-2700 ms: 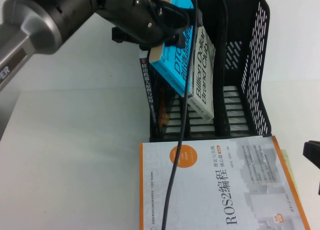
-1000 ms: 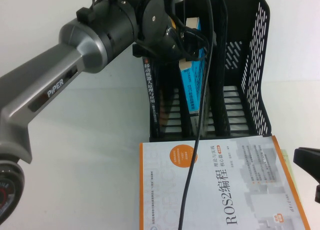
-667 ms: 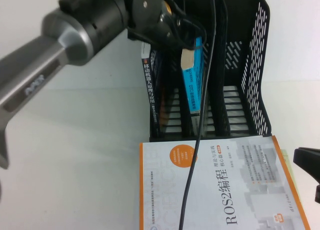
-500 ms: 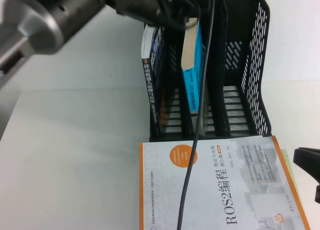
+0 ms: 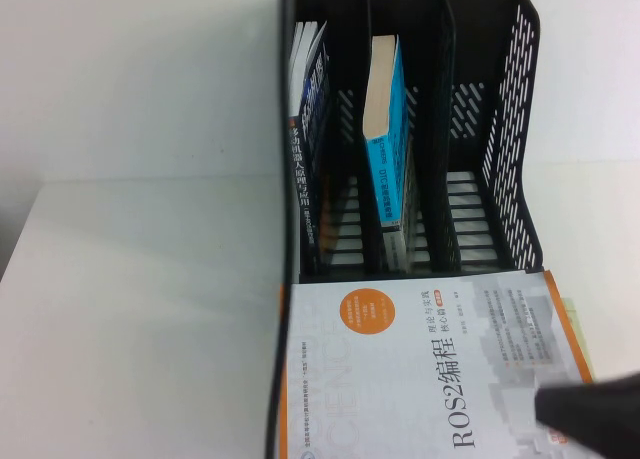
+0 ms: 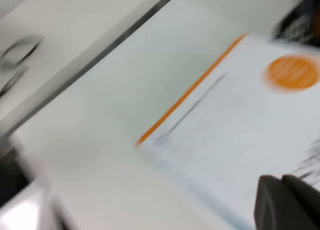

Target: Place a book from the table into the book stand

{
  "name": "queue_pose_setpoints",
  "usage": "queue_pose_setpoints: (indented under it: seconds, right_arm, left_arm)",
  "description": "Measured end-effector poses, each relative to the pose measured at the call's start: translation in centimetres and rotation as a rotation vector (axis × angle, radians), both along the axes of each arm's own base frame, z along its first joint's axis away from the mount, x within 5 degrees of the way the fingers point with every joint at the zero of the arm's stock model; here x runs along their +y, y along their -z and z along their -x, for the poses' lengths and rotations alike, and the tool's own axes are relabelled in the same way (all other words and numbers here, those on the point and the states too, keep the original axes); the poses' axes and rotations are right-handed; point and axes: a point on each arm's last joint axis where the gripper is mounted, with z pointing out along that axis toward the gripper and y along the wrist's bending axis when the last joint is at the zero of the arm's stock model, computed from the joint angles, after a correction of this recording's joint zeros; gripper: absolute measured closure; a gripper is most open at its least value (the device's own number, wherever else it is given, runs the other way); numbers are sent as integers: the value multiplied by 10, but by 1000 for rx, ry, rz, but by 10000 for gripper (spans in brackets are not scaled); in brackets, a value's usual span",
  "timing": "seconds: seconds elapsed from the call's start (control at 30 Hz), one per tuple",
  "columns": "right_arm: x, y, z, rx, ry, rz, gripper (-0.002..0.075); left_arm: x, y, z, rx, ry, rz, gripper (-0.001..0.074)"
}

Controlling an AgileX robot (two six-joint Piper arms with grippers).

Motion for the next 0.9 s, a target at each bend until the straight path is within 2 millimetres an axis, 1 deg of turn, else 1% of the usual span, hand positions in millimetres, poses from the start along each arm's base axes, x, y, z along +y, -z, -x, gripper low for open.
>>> queue_pose_setpoints:
  seconds: [0.03,0.17,0.27,0.33,0.37,0.43,0.53,0.6,0.67,0.7,0.77,0.83,0.9]
  right_arm:
    - [2,1,5,18,-63,9,728]
    - [5,9,24,140,-240,66,728]
    - [1,16,32,271,-278,152,728]
    - [-5,17,34,367,-258,238,728]
    - [-9,18,35,407,-234,289,728]
    - [-18,15,33,452,-177,419,728]
    - [-36,6,24,427,-62,632,728]
    - [-49,-2,16,385,32,758,728]
    - [-59,-11,8,343,159,837,728]
    - [-64,-18,3,314,236,856,728]
    - [-70,-30,-6,246,387,841,728]
    - [-71,-42,-15,162,523,747,728]
    - [-69,-53,-19,66,606,619,728]
  left_arm:
    - [8,-6,10,-22,-3,4,734]
    - [35,-11,47,-92,7,23,734]
    - [51,1,70,-116,17,31,735]
    - [62,14,85,-128,24,28,735]
    - [65,21,91,-137,28,18,735]
    - [73,40,102,-167,50,-32,735]
    - [82,72,114,-230,79,-137,735]
    - [87,90,122,-266,89,-176,735]
    - [88,109,125,-269,102,-200,736]
    - [89,119,126,-265,109,-210,736]
    - [88,138,126,-249,122,-225,736]
    - [87,155,126,-242,135,-233,736]
    - [85,168,126,-242,147,-224,736]
